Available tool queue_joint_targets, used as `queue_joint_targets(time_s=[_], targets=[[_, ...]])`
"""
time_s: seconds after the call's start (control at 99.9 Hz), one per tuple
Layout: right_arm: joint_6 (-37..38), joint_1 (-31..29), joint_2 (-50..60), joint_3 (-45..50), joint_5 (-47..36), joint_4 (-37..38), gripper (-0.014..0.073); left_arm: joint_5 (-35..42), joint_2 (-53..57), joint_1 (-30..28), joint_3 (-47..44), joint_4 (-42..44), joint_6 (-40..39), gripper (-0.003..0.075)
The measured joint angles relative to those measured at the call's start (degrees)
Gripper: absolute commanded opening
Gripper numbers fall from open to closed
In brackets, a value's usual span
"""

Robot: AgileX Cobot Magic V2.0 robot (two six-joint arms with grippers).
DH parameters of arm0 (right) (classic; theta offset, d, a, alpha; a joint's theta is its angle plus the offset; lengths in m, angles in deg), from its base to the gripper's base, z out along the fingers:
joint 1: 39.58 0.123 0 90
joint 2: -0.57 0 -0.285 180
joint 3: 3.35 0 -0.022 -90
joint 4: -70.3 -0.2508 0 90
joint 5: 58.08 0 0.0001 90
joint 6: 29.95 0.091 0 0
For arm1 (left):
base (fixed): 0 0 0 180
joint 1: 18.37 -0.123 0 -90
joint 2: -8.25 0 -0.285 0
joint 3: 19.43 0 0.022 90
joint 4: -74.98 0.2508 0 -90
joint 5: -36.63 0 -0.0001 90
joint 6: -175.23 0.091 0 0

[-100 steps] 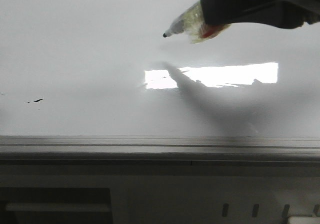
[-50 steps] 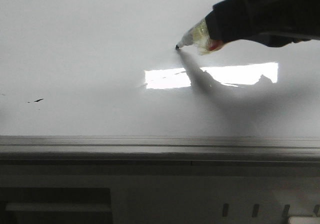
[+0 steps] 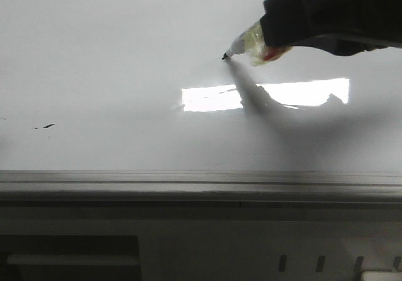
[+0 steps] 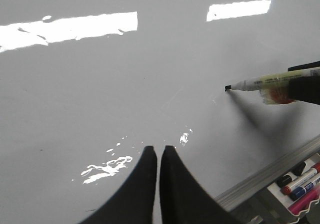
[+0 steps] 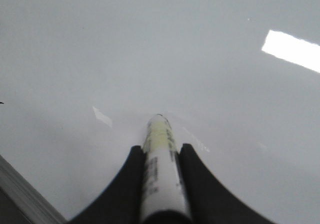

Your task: Write number 4 on whiteboard

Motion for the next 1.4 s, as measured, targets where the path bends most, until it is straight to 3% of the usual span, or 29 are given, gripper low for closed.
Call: queue_joint_targets(time_s=[0.32,0.671,1.001,1.401], targets=[[0.0,0.3,-3.8,-0.4,8.4,0.2,-0.0064,0.0,0.0,0.0,0.0,0.0,0.0,-0.0020],[-0.1,0.5,-4.0,-0.6,8.2,-1.4,-0.0064,0.0,0.0,0.0,0.0,0.0,0.0,-0.0020],[-14.4,1.2,-4.0,-1.4,6.1,-15.4,-0.0064,0.0,0.0,0.0,0.0,0.0,0.0,-0.0020],[-20.4,1.3,3.0,-1.3,-4.1,-24.5,-0.0064,0.0,0.0,0.0,0.0,0.0,0.0,-0.0020]])
